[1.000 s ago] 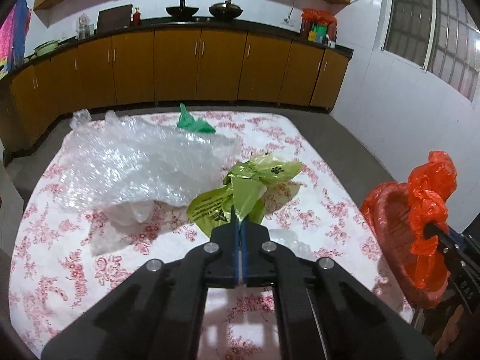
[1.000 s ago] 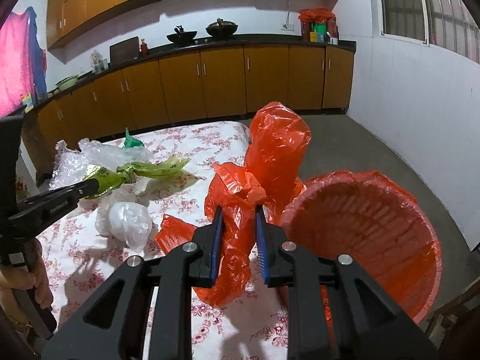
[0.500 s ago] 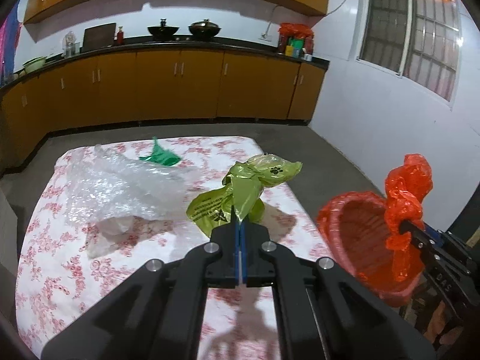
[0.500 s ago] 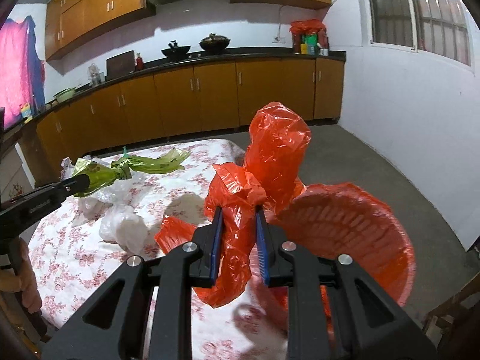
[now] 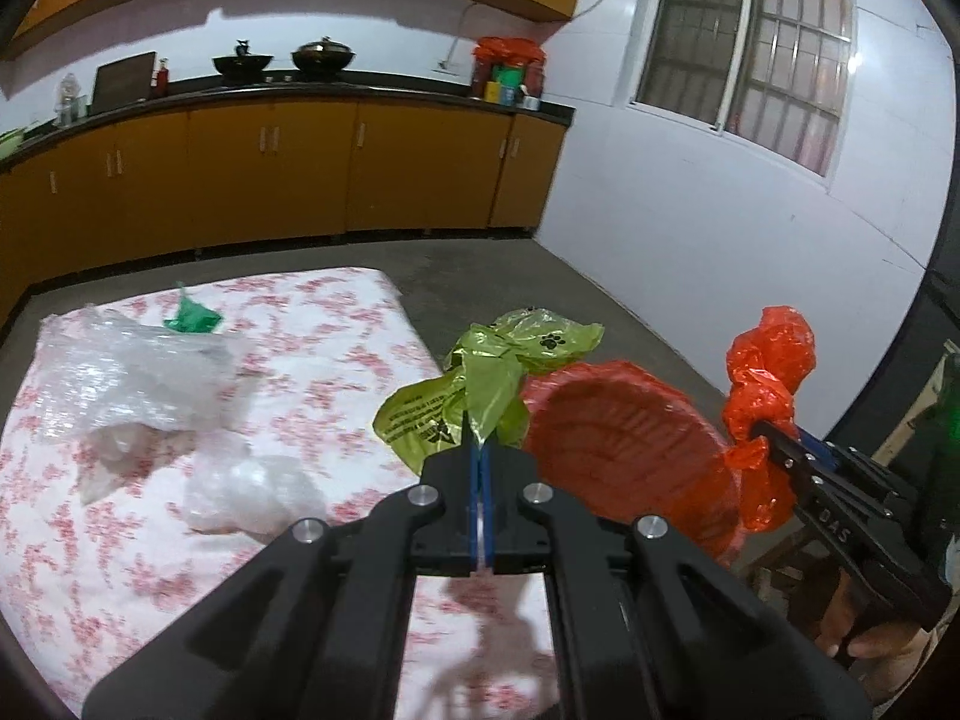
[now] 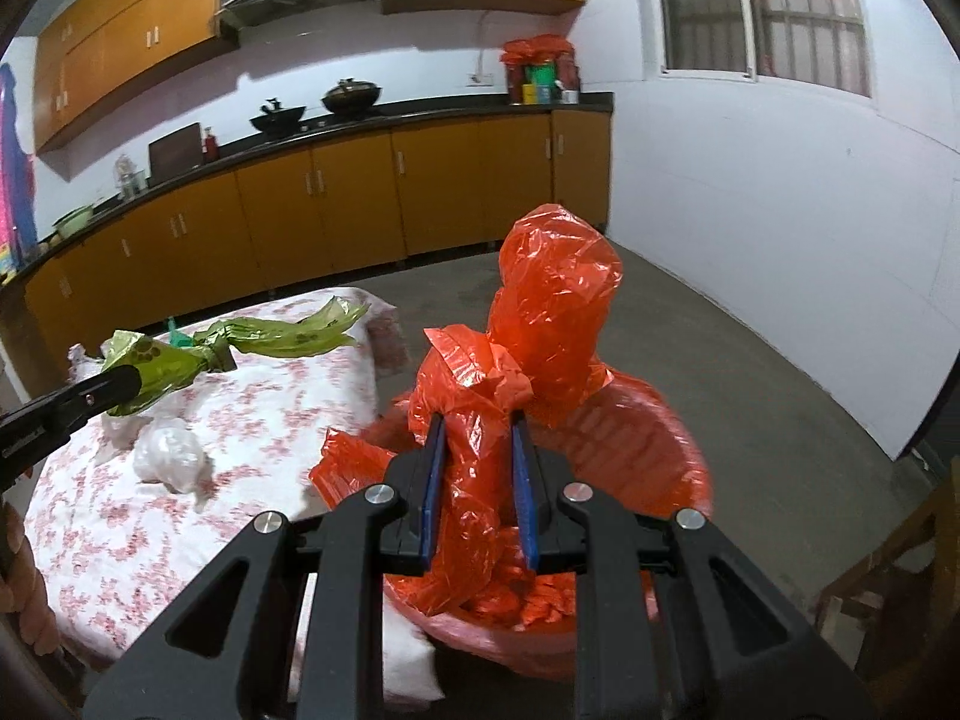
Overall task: Collect trash
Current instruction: 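Carry both bags over the basket and open the right and left tools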
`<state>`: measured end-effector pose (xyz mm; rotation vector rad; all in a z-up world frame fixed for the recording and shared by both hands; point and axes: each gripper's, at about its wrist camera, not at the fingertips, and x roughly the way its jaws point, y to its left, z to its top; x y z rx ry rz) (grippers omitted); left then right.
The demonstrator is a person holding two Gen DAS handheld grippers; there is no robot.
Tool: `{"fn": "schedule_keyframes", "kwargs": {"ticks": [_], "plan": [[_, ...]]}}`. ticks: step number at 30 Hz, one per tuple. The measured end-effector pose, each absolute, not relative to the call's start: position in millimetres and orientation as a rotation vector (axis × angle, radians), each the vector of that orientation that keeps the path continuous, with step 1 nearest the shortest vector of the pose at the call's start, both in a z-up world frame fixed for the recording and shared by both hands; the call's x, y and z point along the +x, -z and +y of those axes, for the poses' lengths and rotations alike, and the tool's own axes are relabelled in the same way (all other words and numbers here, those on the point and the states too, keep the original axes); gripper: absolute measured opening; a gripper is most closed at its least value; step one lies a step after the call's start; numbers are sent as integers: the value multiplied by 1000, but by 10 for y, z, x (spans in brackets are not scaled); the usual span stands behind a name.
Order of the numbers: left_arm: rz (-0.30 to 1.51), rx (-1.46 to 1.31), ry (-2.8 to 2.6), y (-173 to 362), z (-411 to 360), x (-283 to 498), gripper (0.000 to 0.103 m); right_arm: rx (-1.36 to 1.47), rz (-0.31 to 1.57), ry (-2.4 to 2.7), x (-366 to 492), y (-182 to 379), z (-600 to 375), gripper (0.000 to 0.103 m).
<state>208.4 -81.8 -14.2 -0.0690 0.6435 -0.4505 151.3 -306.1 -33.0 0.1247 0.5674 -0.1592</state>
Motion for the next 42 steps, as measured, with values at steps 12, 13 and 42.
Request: {"fn": "schedule_keyframes", "kwargs": {"ticks": [12, 13, 42], "plan": [[676, -71, 547, 279, -1347, 2094, 3, 137, 604, 204, 1486, 441, -3365, 21], [681, -71, 552, 298, -1384, 2099, 3, 139, 608, 204, 1488, 453, -3380, 21], [801, -68, 609, 829, -1878, 2373, 29, 174, 634, 205, 1676, 651, -3752, 53]]}}
